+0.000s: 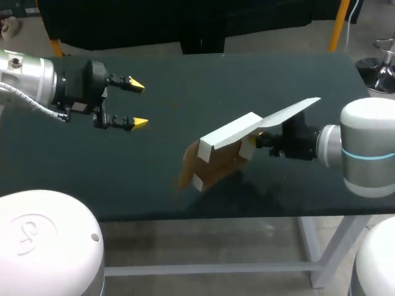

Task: Assemble the packaging by folding the flat box into shape, placing the metal phone stand inside, and closing the box properly

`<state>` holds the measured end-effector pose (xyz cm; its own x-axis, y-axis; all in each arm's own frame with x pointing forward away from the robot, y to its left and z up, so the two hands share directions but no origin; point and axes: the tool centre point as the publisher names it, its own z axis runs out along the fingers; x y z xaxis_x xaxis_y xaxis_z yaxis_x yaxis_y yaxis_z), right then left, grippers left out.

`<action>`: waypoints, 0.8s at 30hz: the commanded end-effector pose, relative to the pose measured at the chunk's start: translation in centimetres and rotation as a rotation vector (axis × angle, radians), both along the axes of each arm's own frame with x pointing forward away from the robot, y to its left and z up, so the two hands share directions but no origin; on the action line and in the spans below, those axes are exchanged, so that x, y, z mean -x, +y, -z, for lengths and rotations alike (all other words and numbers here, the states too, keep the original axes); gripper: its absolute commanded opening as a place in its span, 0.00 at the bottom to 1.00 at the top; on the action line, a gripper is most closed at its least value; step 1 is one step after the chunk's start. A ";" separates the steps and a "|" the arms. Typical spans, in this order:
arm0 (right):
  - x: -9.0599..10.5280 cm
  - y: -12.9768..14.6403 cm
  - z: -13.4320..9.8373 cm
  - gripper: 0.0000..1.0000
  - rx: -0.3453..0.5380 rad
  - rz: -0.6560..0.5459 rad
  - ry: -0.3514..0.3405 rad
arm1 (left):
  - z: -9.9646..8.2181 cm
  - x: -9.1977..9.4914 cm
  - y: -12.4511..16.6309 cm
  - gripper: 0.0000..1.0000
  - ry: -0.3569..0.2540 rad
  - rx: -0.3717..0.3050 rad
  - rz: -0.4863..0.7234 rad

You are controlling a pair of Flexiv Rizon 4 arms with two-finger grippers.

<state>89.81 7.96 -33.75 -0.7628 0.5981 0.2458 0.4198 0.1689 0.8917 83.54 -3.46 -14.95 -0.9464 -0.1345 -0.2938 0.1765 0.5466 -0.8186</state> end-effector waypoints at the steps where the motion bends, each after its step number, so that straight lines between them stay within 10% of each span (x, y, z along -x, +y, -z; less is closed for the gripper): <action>1: -0.2 -0.2 -0.5 0.00 0.000 -0.179 0.087 | -0.8 1.0 1.0 1.00 0.005 -0.028 0.011; 12: 0.6 0.1 -0.3 0.00 0.111 -0.243 0.254 | -0.1 1.8 1.6 1.00 0.152 -0.109 0.167; 24: 0.6 0.1 -0.3 0.00 0.111 -0.243 0.254 | -0.1 1.8 1.6 1.00 0.152 -0.109 0.167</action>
